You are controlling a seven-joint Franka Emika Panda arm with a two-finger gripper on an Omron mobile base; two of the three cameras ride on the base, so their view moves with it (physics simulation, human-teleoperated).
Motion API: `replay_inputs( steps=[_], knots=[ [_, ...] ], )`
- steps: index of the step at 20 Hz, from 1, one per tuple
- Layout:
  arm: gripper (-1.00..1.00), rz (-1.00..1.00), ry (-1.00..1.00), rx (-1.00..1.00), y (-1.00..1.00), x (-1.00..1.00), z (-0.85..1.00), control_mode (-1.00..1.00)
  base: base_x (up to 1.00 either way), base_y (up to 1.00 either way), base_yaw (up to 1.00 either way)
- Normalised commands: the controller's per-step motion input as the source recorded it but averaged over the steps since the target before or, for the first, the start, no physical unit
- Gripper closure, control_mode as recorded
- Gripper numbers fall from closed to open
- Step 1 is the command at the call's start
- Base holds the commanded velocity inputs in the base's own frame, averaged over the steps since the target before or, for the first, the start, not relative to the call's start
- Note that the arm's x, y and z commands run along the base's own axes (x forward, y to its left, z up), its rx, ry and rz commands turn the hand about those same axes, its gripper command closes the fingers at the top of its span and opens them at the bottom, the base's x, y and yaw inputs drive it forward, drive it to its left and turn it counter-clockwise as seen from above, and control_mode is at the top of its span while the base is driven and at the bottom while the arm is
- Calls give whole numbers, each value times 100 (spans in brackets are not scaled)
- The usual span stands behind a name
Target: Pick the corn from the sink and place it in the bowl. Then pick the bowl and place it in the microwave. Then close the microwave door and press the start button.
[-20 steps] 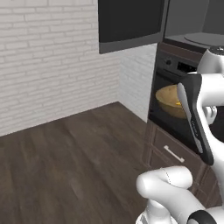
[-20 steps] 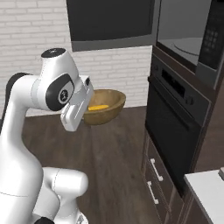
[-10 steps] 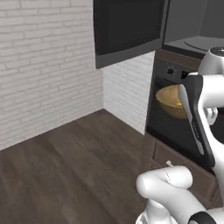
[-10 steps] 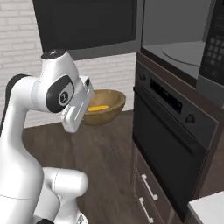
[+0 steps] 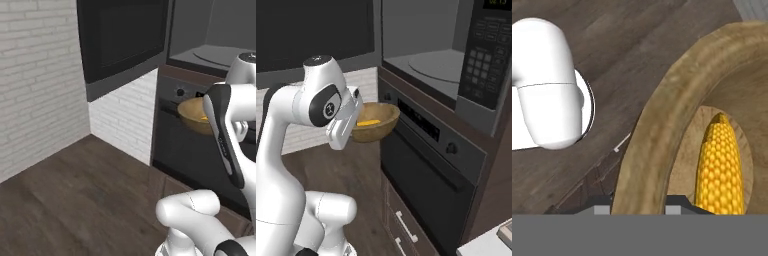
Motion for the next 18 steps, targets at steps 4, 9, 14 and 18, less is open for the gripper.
replay_inputs(
  steps=[4,9,14,18],
  knots=[
    [100,0,0,0,0,0,0,100,50,8,-31],
    [100,0,0,0,0,0,0,100,53,22,-31],
    [100,0,0,0,0,0,0,100,42,19,-33],
    [100,0,0,0,0,0,0,100,33,14,-36]
  ],
)
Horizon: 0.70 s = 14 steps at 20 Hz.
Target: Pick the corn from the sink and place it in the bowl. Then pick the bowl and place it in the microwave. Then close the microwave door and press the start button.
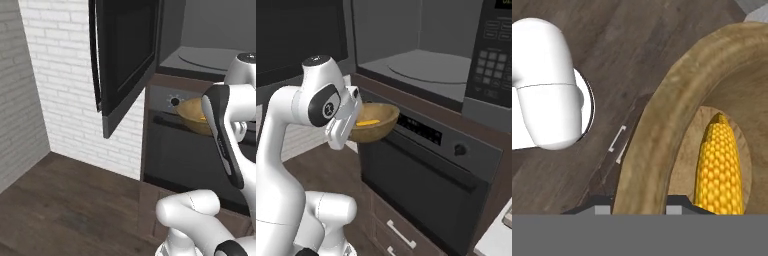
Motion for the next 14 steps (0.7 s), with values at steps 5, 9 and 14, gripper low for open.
replay_inputs(
  steps=[5,9,14],
  knots=[
    [100,0,0,0,0,0,0,100,6,-1,-31],
    [100,0,0,0,0,0,0,100,0,0,-11],
    [100,0,0,0,0,0,0,100,0,-2,10]
  ],
)
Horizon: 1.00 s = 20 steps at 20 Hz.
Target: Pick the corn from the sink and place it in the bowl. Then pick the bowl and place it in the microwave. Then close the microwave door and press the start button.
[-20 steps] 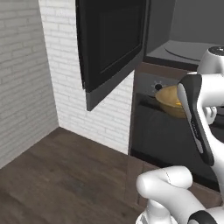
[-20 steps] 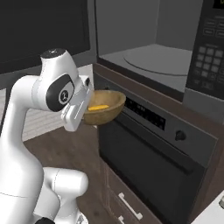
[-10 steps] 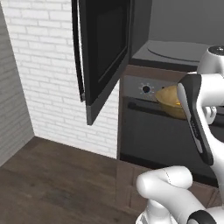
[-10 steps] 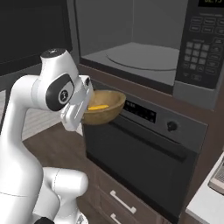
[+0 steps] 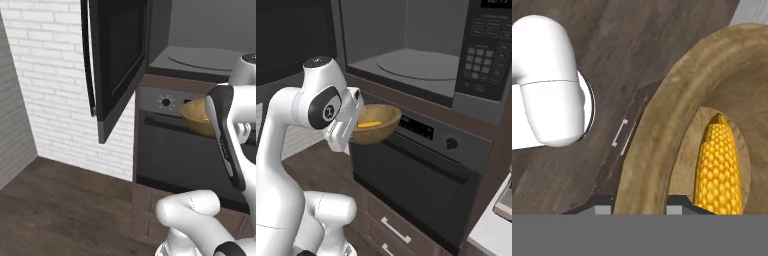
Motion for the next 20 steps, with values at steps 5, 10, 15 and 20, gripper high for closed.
replay_inputs(
  steps=[5,10,15,20],
  knots=[
    [100,0,0,0,0,0,0,100,-2,-21,33],
    [100,0,0,0,0,0,0,100,0,-18,28],
    [100,2,-19,2,-3,-20,37,-100,-2,-3,2],
    [100,-15,-39,0,0,-6,70,-100,0,0,0]
  ],
)
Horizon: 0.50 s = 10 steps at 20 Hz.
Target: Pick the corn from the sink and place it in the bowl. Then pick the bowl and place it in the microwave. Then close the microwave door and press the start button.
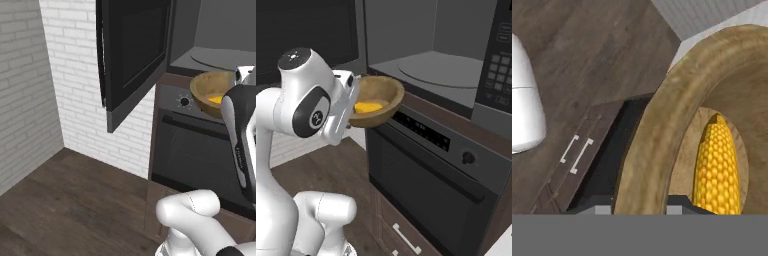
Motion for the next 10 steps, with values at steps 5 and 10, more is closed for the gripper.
replay_inputs(
  steps=[5,10],
  knots=[
    [100,-30,-39,0,0,0,66,-100,0,0,0],
    [100,-21,-21,6,-10,3,67,-100,0,0,0]
  ],
)
